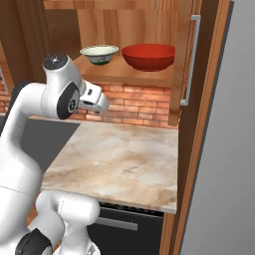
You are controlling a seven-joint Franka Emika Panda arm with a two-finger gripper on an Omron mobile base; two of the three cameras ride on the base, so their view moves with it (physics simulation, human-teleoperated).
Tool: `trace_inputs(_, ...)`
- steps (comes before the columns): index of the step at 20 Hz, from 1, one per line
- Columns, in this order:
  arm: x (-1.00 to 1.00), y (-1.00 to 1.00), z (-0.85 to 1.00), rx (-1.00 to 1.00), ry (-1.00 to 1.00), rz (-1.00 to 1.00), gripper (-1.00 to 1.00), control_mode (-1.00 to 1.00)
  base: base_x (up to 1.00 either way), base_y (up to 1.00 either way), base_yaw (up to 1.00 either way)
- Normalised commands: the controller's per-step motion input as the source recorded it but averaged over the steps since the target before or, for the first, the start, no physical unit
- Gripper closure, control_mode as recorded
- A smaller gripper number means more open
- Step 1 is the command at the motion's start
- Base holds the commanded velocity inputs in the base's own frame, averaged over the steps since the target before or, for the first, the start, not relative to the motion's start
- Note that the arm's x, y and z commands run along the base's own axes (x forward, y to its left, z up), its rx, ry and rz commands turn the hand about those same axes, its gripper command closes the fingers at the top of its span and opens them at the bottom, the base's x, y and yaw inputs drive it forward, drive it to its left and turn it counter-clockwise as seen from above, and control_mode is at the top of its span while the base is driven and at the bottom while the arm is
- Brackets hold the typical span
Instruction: Take the smaller bowl and place it next to the appetizer plate on the dining counter , and place the larger bowl next to the plate with cooked food.
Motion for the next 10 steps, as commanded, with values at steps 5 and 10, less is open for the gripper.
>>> trace_inputs(5,-0.05,-0.42,0.71,0.2,-0.17,-0.23,-1.0,-1.0,0.0,0.0,0.0)
trace_inputs(10,0.0,-0.22,0.38,0.22,-0.23,-0.27,-1.0,-1.0,0.0,0.0,0.0)
